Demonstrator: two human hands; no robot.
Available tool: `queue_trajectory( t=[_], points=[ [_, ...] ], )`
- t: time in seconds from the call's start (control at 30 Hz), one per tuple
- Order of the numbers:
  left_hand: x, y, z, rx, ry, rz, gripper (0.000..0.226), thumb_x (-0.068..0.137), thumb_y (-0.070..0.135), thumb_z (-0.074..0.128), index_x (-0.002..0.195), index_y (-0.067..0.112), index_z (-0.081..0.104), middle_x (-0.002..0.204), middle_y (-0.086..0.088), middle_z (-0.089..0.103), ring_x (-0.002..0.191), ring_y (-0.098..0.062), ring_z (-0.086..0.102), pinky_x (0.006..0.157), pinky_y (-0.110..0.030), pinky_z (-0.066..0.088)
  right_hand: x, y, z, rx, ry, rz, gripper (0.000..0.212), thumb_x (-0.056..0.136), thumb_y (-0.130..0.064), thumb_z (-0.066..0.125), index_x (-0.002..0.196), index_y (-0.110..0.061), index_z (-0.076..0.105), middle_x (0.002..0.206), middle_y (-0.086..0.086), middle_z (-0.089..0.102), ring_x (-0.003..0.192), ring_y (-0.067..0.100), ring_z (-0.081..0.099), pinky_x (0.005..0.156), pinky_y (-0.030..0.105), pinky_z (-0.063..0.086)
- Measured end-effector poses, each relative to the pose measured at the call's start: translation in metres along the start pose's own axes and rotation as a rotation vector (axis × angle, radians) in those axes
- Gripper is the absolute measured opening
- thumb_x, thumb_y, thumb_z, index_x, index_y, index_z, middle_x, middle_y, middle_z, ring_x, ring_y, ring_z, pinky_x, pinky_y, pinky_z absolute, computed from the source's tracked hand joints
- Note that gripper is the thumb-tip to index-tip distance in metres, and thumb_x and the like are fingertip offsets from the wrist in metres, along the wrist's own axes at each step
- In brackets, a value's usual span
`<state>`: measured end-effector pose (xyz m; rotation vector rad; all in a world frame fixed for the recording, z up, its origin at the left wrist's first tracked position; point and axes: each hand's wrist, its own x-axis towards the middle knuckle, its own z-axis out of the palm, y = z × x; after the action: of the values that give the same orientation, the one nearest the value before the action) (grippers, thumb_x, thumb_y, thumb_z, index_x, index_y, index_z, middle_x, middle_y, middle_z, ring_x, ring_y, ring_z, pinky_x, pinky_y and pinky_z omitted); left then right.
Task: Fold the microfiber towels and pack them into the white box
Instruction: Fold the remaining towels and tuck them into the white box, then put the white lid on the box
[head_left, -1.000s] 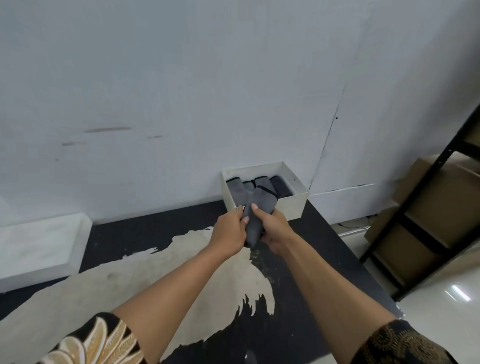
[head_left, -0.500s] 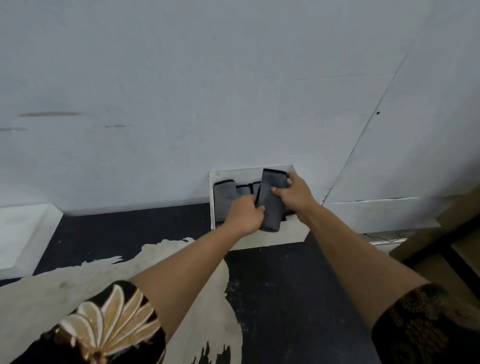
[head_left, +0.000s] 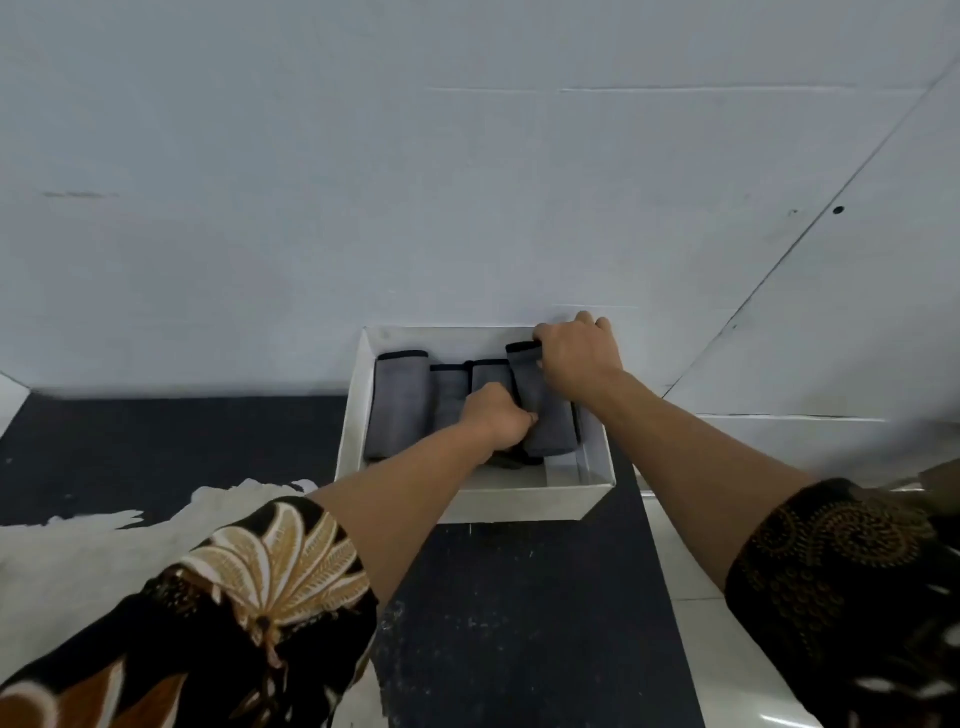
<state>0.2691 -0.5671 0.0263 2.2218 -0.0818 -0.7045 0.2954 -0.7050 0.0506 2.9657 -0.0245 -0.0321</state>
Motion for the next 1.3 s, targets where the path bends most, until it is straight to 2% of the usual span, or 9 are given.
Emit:
queue_trajectory(
  t=[0.17, 0.33, 0.47, 0.53, 0.63, 0.73, 0.97, 1.17, 1.3],
  points=[
    [0.009, -0.011, 0.014, 0.303, 0.019, 0.098, 0.028, 0.085, 0.034, 0.07, 0.09, 0.007, 0.065, 0.082, -0.008, 0.067, 0.08, -0.023, 0.063, 0.069, -0.035, 0.053, -0.007, 0.001, 0.019, -0.112, 0.007, -0.015, 0.027, 0.088, -0.015, 0.056, 0.115, -0.015, 0.056, 0.116, 0.009, 0.059, 0.109, 0.028, 0.046, 0.086, 0.035, 0.034],
    [0.014, -0.016, 0.016, 0.463, 0.142, 0.187, 0.03, 0.085, 0.039, 0.068, 0.082, 0.011, 0.062, 0.076, -0.005, 0.063, 0.073, -0.023, 0.06, 0.061, -0.031, 0.046, -0.016, -0.007, 0.024, -0.123, 0.121, -0.089, 0.022, 0.093, -0.015, 0.045, 0.108, -0.014, 0.061, 0.112, 0.011, 0.059, 0.104, 0.03, 0.048, 0.089, 0.039, 0.033],
    [0.014, -0.014, 0.008, 0.505, -0.073, 0.206, 0.024, 0.09, 0.03, 0.06, 0.078, 0.01, 0.057, 0.081, -0.01, 0.064, 0.076, -0.026, 0.059, 0.062, -0.032, 0.044, -0.03, -0.012, 0.034, -0.212, -0.016, -0.209, 0.024, 0.095, -0.023, 0.044, 0.107, -0.016, 0.063, 0.112, 0.01, 0.063, 0.102, 0.03, 0.058, 0.112, 0.055, 0.021],
    [0.01, -0.012, 0.0, 0.522, -0.176, 0.198, 0.022, 0.093, 0.027, 0.057, 0.078, 0.01, 0.058, 0.081, -0.01, 0.063, 0.076, -0.025, 0.058, 0.061, -0.032, 0.043, -0.032, -0.014, 0.035, -0.233, -0.057, -0.203, 0.026, 0.095, -0.023, 0.045, 0.115, -0.013, 0.059, 0.116, 0.012, 0.06, 0.106, 0.031, 0.058, 0.116, 0.061, 0.012],
    [-0.002, -0.018, -0.016, 0.579, -0.214, 0.203, 0.024, 0.096, 0.029, 0.053, 0.101, 0.008, 0.063, 0.102, -0.012, 0.065, 0.09, -0.026, 0.059, 0.072, -0.032, 0.046, -0.039, -0.019, 0.032, -0.217, -0.112, -0.183, 0.033, 0.092, -0.025, 0.051, 0.123, -0.012, 0.053, 0.121, 0.013, 0.055, 0.11, 0.031, 0.057, 0.116, 0.063, 0.006],
    [-0.02, -0.03, -0.037, 0.621, -0.122, 0.223, 0.037, 0.097, 0.033, 0.052, 0.125, 0.01, 0.058, 0.124, -0.012, 0.061, 0.109, -0.029, 0.057, 0.085, -0.033, 0.046, -0.051, -0.025, 0.025, -0.129, -0.173, -0.135, 0.044, 0.089, -0.032, 0.054, 0.128, -0.012, 0.048, 0.125, 0.013, 0.053, 0.115, 0.031, 0.055, 0.116, 0.059, 0.01],
    [-0.078, -0.067, -0.094, 0.678, 0.107, 0.284, 0.046, 0.097, 0.045, 0.046, 0.134, 0.017, 0.052, 0.13, -0.012, 0.056, 0.117, -0.031, 0.053, 0.093, -0.043, 0.047, -0.101, -0.067, -0.006, 0.167, -0.163, 0.108, 0.061, 0.092, -0.051, 0.053, 0.139, -0.016, 0.037, 0.142, 0.013, 0.044, 0.132, 0.034, 0.042, 0.114, 0.056, 0.021],
    [-0.153, -0.12, -0.144, 0.81, 0.247, 0.341, 0.046, 0.094, 0.05, 0.046, 0.127, 0.019, 0.055, 0.13, -0.009, 0.054, 0.118, -0.031, 0.051, 0.098, -0.046, 0.04, -0.157, -0.153, -0.053, 0.288, -0.07, 0.202, 0.063, 0.094, -0.05, 0.052, 0.143, -0.016, 0.032, 0.148, 0.015, 0.037, 0.138, 0.036, 0.034, 0.117, 0.06, 0.014],
    [-0.205, -0.172, -0.189, 0.817, 0.279, 0.315, 0.051, 0.094, 0.052, 0.045, 0.134, 0.02, 0.05, 0.138, -0.007, 0.048, 0.127, -0.03, 0.043, 0.104, -0.047, 0.033, -0.184, -0.23, -0.081, 0.366, -0.041, 0.209, 0.066, 0.095, -0.051, 0.053, 0.146, -0.017, 0.03, 0.153, 0.013, 0.032, 0.142, 0.033, 0.03, 0.118, 0.058, 0.013]
  ],
)
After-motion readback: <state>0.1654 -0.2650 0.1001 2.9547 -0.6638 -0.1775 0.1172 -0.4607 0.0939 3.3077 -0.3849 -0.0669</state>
